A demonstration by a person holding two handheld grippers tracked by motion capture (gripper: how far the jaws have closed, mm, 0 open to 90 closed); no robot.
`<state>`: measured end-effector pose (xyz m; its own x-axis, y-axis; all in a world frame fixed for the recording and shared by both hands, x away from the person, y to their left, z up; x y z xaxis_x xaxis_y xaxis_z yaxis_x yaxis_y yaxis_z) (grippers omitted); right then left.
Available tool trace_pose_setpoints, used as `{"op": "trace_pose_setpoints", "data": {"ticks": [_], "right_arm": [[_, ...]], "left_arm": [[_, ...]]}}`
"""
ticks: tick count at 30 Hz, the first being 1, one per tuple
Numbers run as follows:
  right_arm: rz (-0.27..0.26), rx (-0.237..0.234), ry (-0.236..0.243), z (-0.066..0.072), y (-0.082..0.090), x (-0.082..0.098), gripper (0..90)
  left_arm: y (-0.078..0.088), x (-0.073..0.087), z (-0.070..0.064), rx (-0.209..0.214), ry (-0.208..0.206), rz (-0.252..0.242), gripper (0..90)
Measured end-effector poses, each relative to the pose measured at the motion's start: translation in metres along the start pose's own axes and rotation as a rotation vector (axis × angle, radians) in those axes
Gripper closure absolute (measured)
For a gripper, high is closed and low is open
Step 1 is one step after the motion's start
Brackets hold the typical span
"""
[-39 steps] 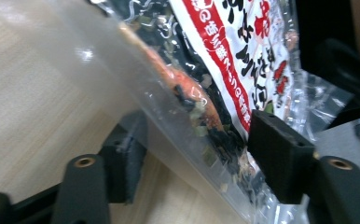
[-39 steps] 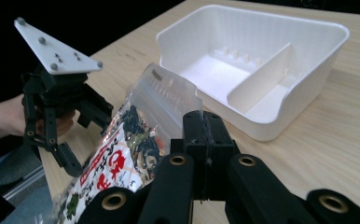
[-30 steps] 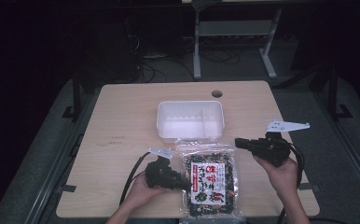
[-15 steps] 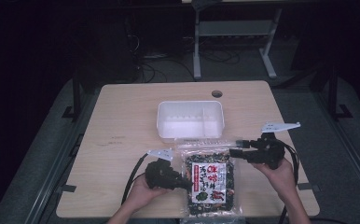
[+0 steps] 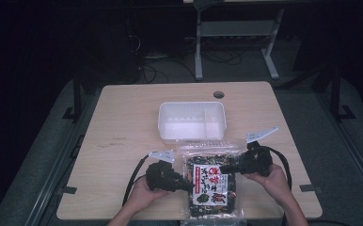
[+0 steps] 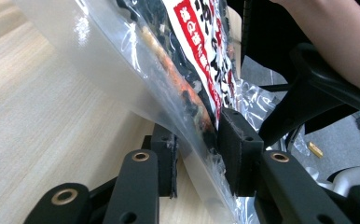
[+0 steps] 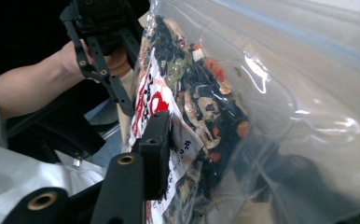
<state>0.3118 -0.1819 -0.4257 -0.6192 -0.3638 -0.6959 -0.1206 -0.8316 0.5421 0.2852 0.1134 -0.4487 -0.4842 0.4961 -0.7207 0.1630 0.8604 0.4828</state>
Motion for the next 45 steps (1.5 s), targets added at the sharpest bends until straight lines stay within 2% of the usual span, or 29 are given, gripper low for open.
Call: {"op": "trace_pose_setpoints", "data": {"ticks": [2, 5, 8, 12, 20, 22, 23, 24, 26, 27, 28, 30, 32, 34, 35, 36, 37, 40, 45], "right_arm": [[0.005, -0.035, -0.017, -0.002, 0.002, 0.001, 64.2], [-0.012, -0.091, -0.025, -0.001, 0.005, 0.0, 68.9], [-0.021, -0.121, -0.031, 0.001, 0.006, 0.0, 70.9], [-0.043, -0.128, -0.026, 0.007, 0.009, -0.003, 72.8], [-0.086, -0.128, -0.022, 0.016, 0.02, -0.007, 74.6], [-0.121, -0.132, -0.006, 0.022, 0.026, -0.01, 75.0], [-0.121, -0.132, -0.006, 0.022, 0.026, -0.01, 75.0], [-0.155, -0.119, 0.002, 0.027, 0.033, -0.013, 75.3], [-0.189, -0.102, 0.028, 0.031, 0.04, -0.016, 75.5], [-0.216, -0.065, 0.045, 0.036, 0.046, -0.018, 75.6], [-0.216, -0.065, 0.045, 0.036, 0.046, -0.018, 75.6], [-0.243, -0.002, 0.076, 0.044, 0.055, -0.022, 75.7], [-0.294, 0.054, 0.094, 0.052, 0.065, -0.028, 75.8], [-0.307, 0.105, 0.116, 0.057, 0.07, -0.032, 75.9], [-0.307, 0.105, 0.116, 0.057, 0.07, -0.032, 75.9], [-0.321, 0.147, 0.13, 0.061, 0.073, -0.035, 76.0], [-0.328, 0.164, 0.136, 0.062, 0.074, -0.036, 76.0], [-0.345, 0.194, 0.139, 0.062, 0.073, -0.039, 76.1], [-0.374, 0.216, 0.134, 0.062, 0.072, -0.047, 76.1]], "left_arm": [[0.001, 0.0, -0.001, -0.031, -0.01, 0.005, 60.6], [0.003, 0.0, 0.0, -0.047, -0.014, 0.009, 53.7], [0.006, 0.0, -0.001, -0.058, -0.023, 0.002, 50.6], [0.016, 0.001, -0.004, -0.1, -0.042, 0.004, 44.6], [0.029, 0.006, -0.005, -0.121, -0.052, 0.016, 41.8], [0.032, 0.007, -0.006, -0.128, -0.055, 0.018, 41.6], [0.032, 0.007, -0.006, -0.128, -0.055, 0.018, 41.5], [0.034, 0.008, -0.007, -0.134, -0.054, 0.019, 41.5], [0.036, 0.009, -0.008, -0.143, -0.056, 0.019, 41.2], [0.037, 0.009, -0.009, -0.147, -0.057, 0.019, 40.9], [0.037, 0.009, -0.009, -0.147, -0.057, 0.019, 40.8], [0.039, 0.009, -0.011, -0.161, -0.063, 0.018, 40.8], [0.041, 0.01, -0.012, -0.184, -0.069, 0.025, 40.2], [0.043, 0.011, -0.012, -0.198, -0.069, 0.031, 39.2], [0.043, 0.011, -0.012, -0.198, -0.069, 0.031, 38.7], [0.044, 0.013, -0.013, -0.212, -0.068, 0.033, 38.2], [0.045, 0.013, -0.013, -0.218, -0.068, 0.036, 38.1], [0.047, 0.016, -0.013, -0.232, -0.066, 0.045, 37.7], [0.055, 0.025, -0.012, -0.261, -0.059, 0.06, 37.4]]}}
Point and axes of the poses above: each handheld gripper's, and its own axes: y roughly backward along the jaws, x roughly out of its underside, z roughly to its left, the point moved 2 cm from there along -y, roughly forward along the jaws, and after that the axes turned 6 degrees about x, right-handed, at the moved point
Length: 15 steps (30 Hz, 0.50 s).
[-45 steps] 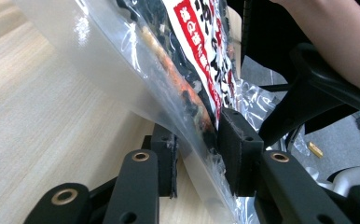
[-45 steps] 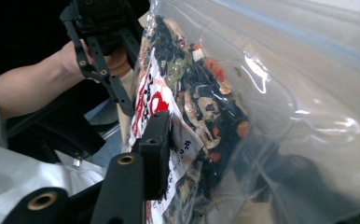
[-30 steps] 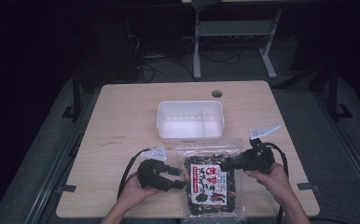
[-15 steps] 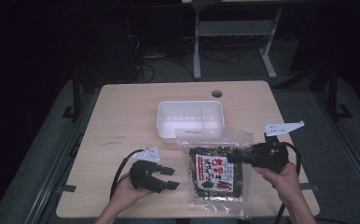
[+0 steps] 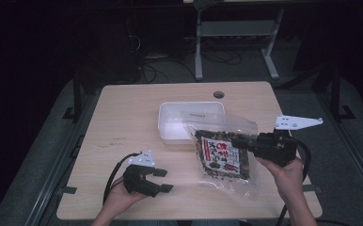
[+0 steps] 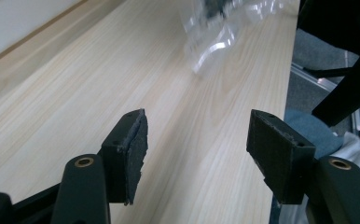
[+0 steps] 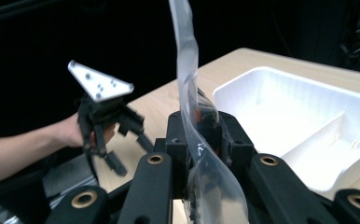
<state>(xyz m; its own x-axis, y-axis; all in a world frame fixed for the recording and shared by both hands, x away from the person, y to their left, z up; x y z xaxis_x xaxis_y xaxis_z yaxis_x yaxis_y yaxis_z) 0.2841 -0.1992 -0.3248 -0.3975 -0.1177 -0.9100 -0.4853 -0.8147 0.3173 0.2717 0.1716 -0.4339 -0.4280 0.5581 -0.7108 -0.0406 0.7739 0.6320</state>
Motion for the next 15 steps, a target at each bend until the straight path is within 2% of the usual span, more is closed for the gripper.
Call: {"op": "trace_pose_setpoints", "data": {"ticks": [3, 4, 5, 7, 9, 10, 15], "right_arm": [[-0.02, 0.009, 0.001, 0.001, -0.001, -0.006, 76.1], [-0.042, 0.02, 0.003, 0.002, -0.002, -0.012, 76.1], [-0.052, 0.026, 0.009, 0.003, -0.003, -0.016, 76.1], [-0.057, 0.036, 0.017, 0.004, -0.003, -0.019, 76.1], [-0.072, 0.07, 0.046, 0.008, -0.009, -0.031, 76.2], [-0.074, 0.072, 0.049, 0.008, -0.01, -0.033, 76.1], [-0.085, 0.093, 0.057, 0.007, -0.022, -0.046, 76.1]], "left_arm": [[0.003, 0.005, 0.002, -0.012, 0.007, 0.009, 37.0], [0.005, 0.007, 0.004, -0.013, 0.012, 0.013, 36.9], [0.008, 0.012, 0.006, -0.028, 0.019, 0.017, 36.7], [0.009, 0.014, 0.007, -0.036, 0.022, 0.019, 36.2], [0.012, 0.018, 0.007, -0.05, 0.024, 0.024, 35.7], [0.013, 0.021, 0.008, -0.063, 0.022, 0.03, 35.6], [0.017, 0.025, 0.008, -0.077, 0.026, 0.028, 34.5]]}}
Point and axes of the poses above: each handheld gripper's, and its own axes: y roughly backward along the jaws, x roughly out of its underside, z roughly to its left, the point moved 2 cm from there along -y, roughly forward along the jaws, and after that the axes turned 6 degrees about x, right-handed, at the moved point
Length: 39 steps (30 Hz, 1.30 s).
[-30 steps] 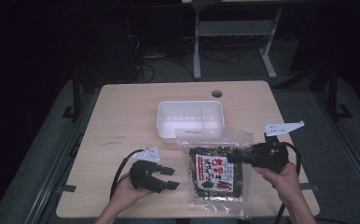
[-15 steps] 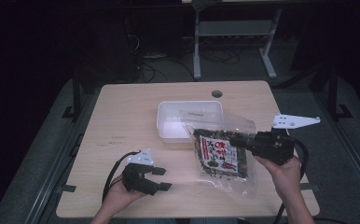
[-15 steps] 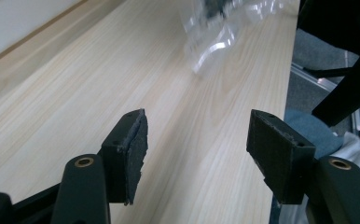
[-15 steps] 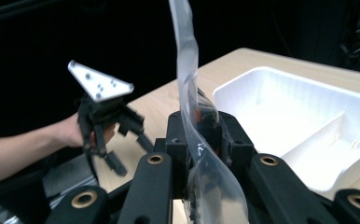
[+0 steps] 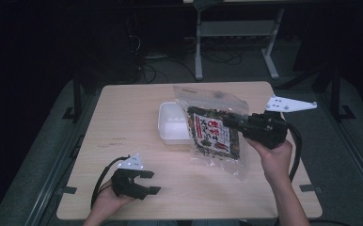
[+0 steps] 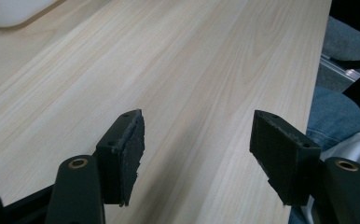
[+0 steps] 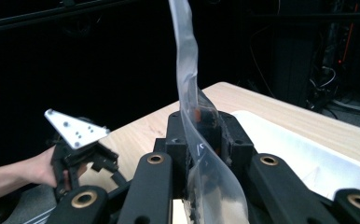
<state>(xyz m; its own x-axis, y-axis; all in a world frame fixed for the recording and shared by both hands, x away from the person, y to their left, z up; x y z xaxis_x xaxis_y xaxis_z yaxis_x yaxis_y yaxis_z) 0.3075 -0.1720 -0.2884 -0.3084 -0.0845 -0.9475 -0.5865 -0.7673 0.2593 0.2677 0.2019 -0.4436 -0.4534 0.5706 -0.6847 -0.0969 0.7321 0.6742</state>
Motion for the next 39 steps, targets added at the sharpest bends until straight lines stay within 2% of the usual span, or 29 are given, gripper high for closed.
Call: {"op": "trace_pose_setpoints", "data": {"ticks": [5, 8, 10, 11, 13, 18, 21, 23, 29, 30, 32, 33, 39], "right_arm": [[-0.02, 0.021, 0.005, -0.003, -0.012, -0.01, 76.2], [-0.041, 0.053, 0.003, -0.007, -0.019, -0.016, 76.2], [-0.047, 0.056, 0.0, -0.009, -0.02, -0.017, 76.2], [-0.074, 0.059, -0.01, -0.012, -0.025, -0.022, 76.2], [-0.092, 0.063, -0.014, -0.013, -0.03, -0.026, 76.2], [-0.113, 0.076, 0.002, -0.015, -0.045, -0.033, 76.1], [-0.114, 0.079, 0.0, -0.017, -0.053, -0.036, 76.1], [-0.106, 0.098, 0.006, -0.019, -0.064, -0.038, 76.2], [-0.108, 0.12, -0.008, -0.023, -0.082, -0.04, 76.2], [-0.106, 0.131, -0.008, -0.024, -0.09, -0.041, 76.1], [-0.101, 0.138, -0.003, -0.024, -0.094, -0.041, 76.1], [-0.095, 0.147, 0.005, -0.025, -0.104, -0.042, 76.1], [-0.097, 0.157, 0.006, -0.027, -0.124, -0.041, 76.1]], "left_arm": [[0.004, 0.003, 0.005, -0.024, 0.011, -0.008, 34.2], [0.008, 0.005, 0.009, -0.033, 0.033, -0.029, 34.1], [0.009, 0.007, 0.01, -0.035, 0.036, -0.029, 34.1], [0.01, 0.008, 0.012, -0.042, 0.042, -0.033, 34.1], [0.01, 0.008, 0.014, -0.041, 0.051, -0.036, 34.0], [0.011, 0.009, 0.017, -0.05, 0.058, -0.042, 34.0], [0.012, 0.01, 0.017, -0.05, 0.058, -0.042, 34.0], [0.013, 0.01, 0.018, -0.051, 0.058, -0.041, 34.1], [0.014, 0.011, 0.02, -0.049, 0.057, -0.041, 34.0], [0.014, 0.011, 0.02, -0.049, 0.058, -0.04, 34.0], [0.014, 0.011, 0.021, -0.05, 0.057, -0.039, 34.0], [0.014, 0.011, 0.021, -0.05, 0.058, -0.04, 34.0], [0.015, 0.012, 0.022, -0.048, 0.061, -0.043, 34.0]]}}
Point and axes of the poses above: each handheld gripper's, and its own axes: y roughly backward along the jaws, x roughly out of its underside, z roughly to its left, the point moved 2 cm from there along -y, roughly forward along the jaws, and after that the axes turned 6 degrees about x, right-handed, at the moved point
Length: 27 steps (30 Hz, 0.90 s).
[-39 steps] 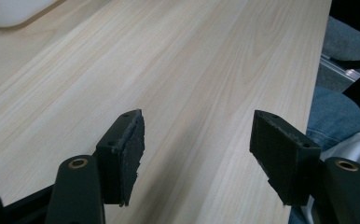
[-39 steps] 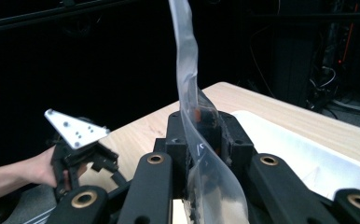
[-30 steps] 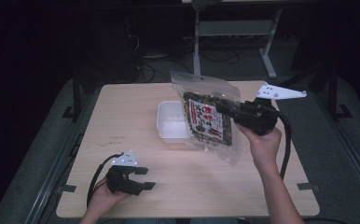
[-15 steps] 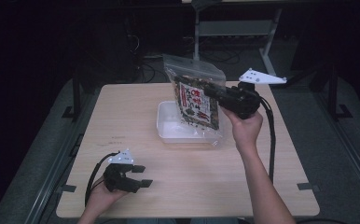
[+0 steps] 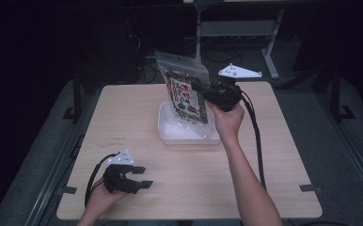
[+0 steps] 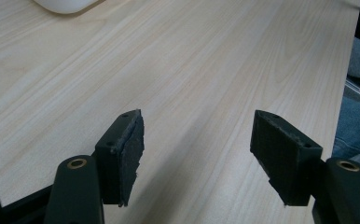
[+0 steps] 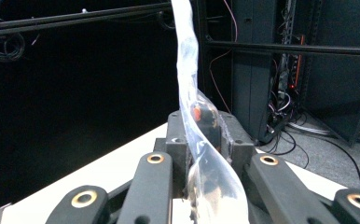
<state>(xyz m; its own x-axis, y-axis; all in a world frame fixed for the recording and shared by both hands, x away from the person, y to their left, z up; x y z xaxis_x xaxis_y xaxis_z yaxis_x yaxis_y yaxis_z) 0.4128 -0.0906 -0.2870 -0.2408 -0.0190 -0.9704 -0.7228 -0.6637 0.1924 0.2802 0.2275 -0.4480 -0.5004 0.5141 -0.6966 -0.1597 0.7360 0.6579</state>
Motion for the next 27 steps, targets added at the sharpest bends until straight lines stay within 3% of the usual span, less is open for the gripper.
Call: {"op": "trace_pose_setpoints", "data": {"ticks": [7, 14, 20, 27], "right_arm": [[-0.043, 0.023, -0.047, -0.009, -0.022, 0.008, 76.1], [-0.038, -0.004, -0.041, -0.008, -0.036, 0.017, 76.1], [-0.034, 0.005, -0.013, -0.005, -0.045, 0.025, 76.0], [-0.045, 0.002, -0.052, -0.014, -0.051, 0.051, 75.9]], "left_arm": [[-0.001, 0.0, 0.001, 0.01, 0.003, 0.005, 34.0], [0.0, 0.0, 0.002, 0.01, 0.01, -0.006, 33.2], [0.001, 0.0, 0.002, 0.003, 0.008, -0.006, 33.5], [0.002, -0.002, 0.0, 0.007, 0.001, -0.015, 33.6]]}}
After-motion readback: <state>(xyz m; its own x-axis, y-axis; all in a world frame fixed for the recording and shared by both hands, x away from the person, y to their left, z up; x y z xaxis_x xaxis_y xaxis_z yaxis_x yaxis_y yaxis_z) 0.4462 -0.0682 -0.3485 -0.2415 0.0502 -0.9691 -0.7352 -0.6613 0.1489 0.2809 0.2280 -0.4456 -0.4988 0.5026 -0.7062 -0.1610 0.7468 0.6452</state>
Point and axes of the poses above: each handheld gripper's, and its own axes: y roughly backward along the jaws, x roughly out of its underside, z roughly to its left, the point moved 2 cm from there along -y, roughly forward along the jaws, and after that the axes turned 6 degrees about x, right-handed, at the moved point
